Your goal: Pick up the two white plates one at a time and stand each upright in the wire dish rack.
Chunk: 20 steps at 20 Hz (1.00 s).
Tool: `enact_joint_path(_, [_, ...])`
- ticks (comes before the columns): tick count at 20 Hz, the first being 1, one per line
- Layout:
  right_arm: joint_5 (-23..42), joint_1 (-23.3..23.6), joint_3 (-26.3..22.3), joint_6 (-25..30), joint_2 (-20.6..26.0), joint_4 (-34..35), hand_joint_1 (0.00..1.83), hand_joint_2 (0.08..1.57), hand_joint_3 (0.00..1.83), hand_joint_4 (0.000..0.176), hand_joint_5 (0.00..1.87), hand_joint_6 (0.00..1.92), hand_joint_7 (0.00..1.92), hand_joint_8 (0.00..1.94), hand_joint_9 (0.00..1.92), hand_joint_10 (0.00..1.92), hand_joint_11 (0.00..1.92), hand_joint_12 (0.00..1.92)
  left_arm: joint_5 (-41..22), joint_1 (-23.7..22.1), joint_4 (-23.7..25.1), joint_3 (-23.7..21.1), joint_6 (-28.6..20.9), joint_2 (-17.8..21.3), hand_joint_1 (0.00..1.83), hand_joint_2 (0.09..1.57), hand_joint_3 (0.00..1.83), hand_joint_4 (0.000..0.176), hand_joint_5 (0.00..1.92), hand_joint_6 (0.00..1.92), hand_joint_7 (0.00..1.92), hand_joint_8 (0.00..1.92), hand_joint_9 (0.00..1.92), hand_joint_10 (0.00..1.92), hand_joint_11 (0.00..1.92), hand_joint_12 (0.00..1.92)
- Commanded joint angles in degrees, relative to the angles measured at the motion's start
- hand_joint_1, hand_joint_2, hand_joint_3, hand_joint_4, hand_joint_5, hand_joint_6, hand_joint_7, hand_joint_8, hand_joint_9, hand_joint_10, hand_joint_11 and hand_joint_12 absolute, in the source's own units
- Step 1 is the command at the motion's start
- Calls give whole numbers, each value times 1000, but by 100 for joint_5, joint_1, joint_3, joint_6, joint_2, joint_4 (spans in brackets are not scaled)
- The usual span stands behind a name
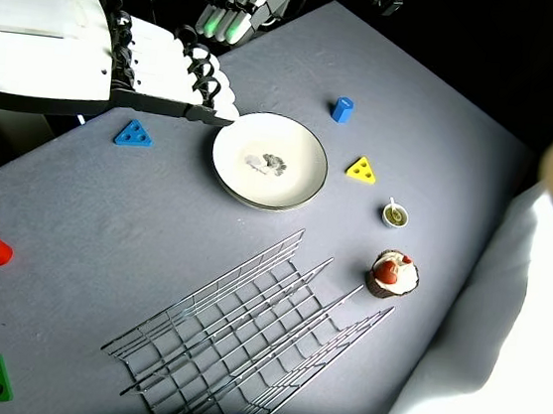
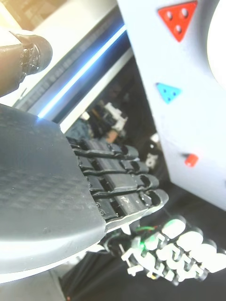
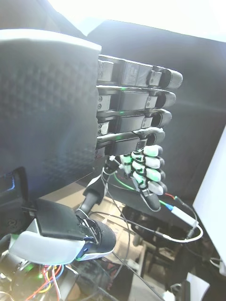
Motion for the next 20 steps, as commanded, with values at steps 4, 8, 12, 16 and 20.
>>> enact_joint_path(4, [139, 75, -18, 12, -13, 336, 0, 833, 0, 0, 135, 0, 139, 0, 123, 0, 129, 21, -135, -168, -456, 16, 8, 89, 19, 786, 1, 0, 88, 3, 89, 4, 85, 8, 89, 49])
enact_joint_path(8, [92, 74, -23, 13, -43, 336, 0, 833, 1, 0, 120, 4, 148, 7, 129, 6, 126, 17, -23, -41, -759, -1, 8, 194, 76, 775, 0, 0, 103, 7, 108, 8, 76, 2, 65, 33])
enact_joint_path(12, [71, 50, -40, 16, -54, 336, 0, 831, 0, 0, 133, 4, 162, 6, 142, 5, 153, 21, 118, -6, -462, -376, 8, 314, 60, 779, 1, 0, 86, 2, 85, 2, 80, 5, 84, 35])
enact_joint_path(16, [71, 17, -42, 17, -83, 336, 11, 834, 1, 0, 143, 7, 166, 6, 152, 7, 164, 22, 339, 95, -803, -616, 8, 572, 38, 785, 3, 0, 75, 0, 71, 0, 41, 0, 62, 22])
enact_joint_path(20, [71, 10, -38, 17, -94, 336, 4, 841, 3, 0, 155, 3, 171, 2, 154, 2, 164, 16, 460, -157, -797, -510, 8, 737, 71, 782, 1, 0, 106, 8, 112, 11, 107, 21, 116, 41])
